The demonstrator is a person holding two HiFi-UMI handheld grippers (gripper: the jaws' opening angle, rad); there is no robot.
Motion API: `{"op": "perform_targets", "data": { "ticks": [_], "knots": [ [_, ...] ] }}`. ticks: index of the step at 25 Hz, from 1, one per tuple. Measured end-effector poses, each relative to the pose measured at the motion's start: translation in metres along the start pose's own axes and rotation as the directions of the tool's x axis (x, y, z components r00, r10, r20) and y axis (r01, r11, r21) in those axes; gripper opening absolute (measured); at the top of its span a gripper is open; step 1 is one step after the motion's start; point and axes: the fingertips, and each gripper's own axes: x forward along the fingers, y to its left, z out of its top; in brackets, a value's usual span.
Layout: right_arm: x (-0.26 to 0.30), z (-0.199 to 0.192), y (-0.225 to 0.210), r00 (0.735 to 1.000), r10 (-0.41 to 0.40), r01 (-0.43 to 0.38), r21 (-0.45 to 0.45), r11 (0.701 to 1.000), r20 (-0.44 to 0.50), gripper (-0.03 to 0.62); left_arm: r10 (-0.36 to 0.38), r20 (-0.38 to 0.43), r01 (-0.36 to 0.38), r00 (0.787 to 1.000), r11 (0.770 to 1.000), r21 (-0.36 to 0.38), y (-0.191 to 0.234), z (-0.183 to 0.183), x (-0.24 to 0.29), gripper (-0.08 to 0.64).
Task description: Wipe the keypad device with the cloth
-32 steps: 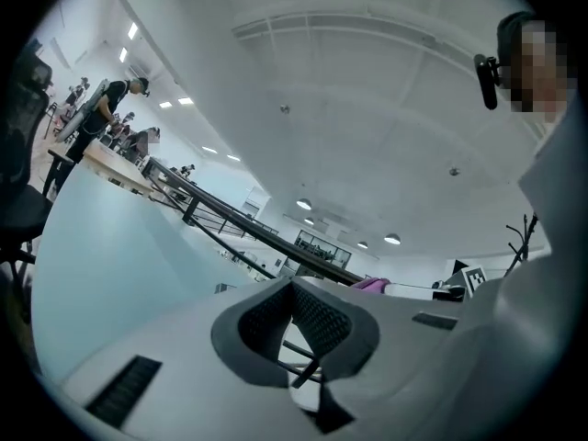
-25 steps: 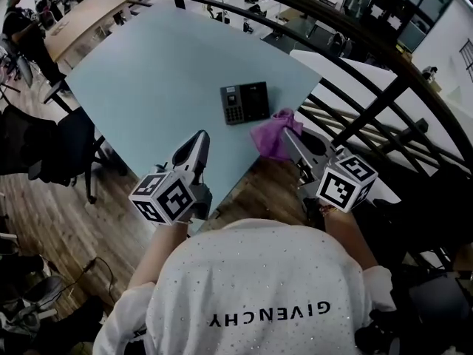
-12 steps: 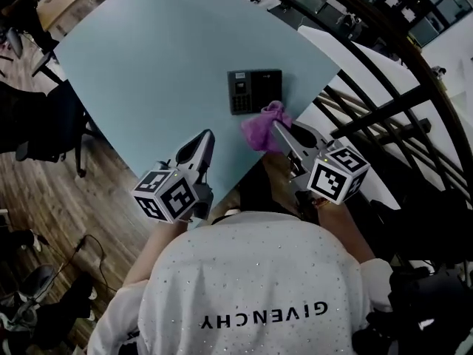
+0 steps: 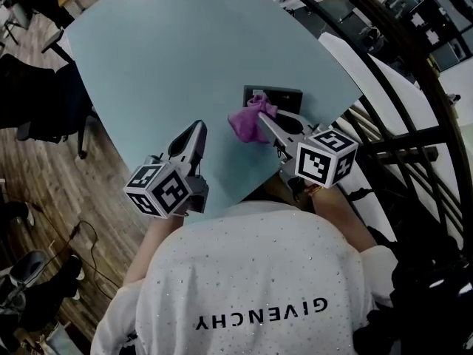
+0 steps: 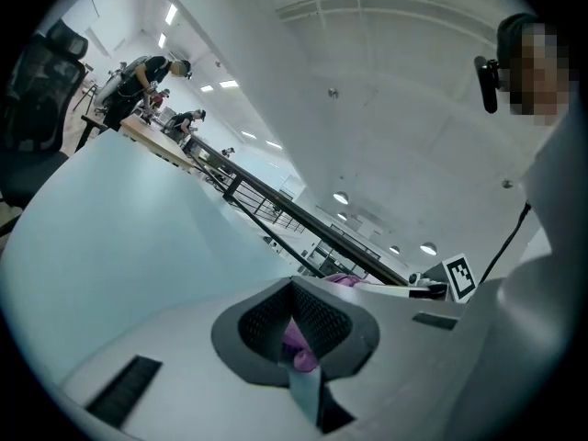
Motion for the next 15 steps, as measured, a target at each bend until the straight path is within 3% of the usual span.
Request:
{"op": "perform_targets", "data": {
  "ticks": [6,15],
  "knots": [
    [0.028,0.009,-0.022,0.996,0.049,-0.049,-0.004,0.999,-0.076,0.023,0.045,-0.006,-0.046,0.999,0.999,-0.028,0.011,0.004,0.023,0.000],
    [0.037,-0.001,-0.057,0.993,0.030,-0.024,0.062,0.998,-0.112,0.023,0.056,-0.070,-0.061,0.996,0.995,-0.079,0.017,-0.007,0.050,0.000]
  ]
}}
